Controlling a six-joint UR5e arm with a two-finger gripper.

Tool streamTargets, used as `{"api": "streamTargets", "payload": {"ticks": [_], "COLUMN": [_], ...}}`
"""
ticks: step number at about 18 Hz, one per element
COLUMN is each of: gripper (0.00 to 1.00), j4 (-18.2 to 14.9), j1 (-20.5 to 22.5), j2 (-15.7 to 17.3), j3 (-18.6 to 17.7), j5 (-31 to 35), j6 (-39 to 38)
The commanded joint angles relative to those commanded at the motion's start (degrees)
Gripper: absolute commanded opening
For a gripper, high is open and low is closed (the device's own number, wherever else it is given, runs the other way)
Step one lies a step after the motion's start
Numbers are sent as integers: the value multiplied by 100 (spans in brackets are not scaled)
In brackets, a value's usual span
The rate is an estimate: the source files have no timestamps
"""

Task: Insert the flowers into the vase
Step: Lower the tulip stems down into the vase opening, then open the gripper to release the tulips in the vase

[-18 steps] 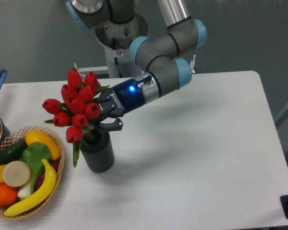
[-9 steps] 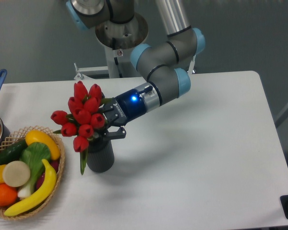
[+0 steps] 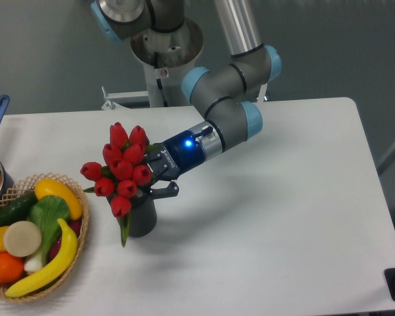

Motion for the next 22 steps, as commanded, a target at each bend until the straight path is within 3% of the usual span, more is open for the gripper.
{"api": "streamTargets", "payload": {"ticks": [2, 3, 4, 8, 22], "gripper": [67, 78, 84, 100, 100], "j4": [0, 0, 0, 0, -26], "j1": [17, 26, 26, 44, 79], "j2": [9, 9, 9, 70, 923], "j3": [0, 9, 0, 0, -193], "j5": [79, 97, 106, 254, 2100], "j6": [36, 44, 44, 44, -43]}}
